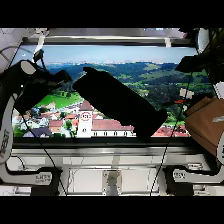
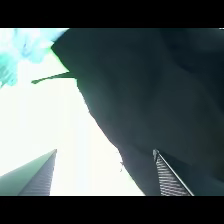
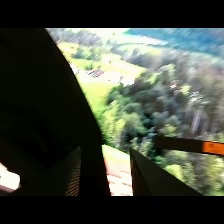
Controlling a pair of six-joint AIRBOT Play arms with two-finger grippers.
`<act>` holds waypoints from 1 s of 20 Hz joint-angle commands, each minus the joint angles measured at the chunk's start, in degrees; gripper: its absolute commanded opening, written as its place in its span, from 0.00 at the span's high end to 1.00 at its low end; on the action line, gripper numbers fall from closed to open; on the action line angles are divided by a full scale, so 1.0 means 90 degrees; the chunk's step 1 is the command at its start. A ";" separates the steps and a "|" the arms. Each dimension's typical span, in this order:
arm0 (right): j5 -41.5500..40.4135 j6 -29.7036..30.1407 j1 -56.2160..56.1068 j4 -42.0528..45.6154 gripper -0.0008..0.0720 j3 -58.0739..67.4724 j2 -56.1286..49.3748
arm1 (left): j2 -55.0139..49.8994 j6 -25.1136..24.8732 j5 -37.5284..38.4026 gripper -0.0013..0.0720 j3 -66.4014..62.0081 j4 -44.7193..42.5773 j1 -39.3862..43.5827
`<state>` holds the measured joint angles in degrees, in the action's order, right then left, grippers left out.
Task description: Fold the clothes and pants, and hang the long-sleeved shirts on hangers.
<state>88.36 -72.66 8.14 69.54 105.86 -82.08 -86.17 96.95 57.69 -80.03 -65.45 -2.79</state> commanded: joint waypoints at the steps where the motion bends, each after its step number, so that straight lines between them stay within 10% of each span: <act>1: 0.0044 -0.0034 -0.0175 -0.0151 0.51 -0.0243 -0.0160 | -0.0916 0.0328 -0.0806 0.04 0.0087 0.1251 -0.0362; 18: -0.0636 -0.0029 -0.0199 0.0151 0.51 -0.0257 -0.0248 | -0.2329 -0.0389 -0.3079 0.08 0.0073 0.2815 0.0333; 20: -0.0571 -0.0029 -0.0199 0.0153 0.51 -0.0257 -0.0255 | -0.2346 -0.0393 -0.3123 0.77 0.0073 0.2832 0.0425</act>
<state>83.31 -72.93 6.39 70.85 103.55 -84.23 -106.56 93.49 31.35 -79.31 -41.04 -0.38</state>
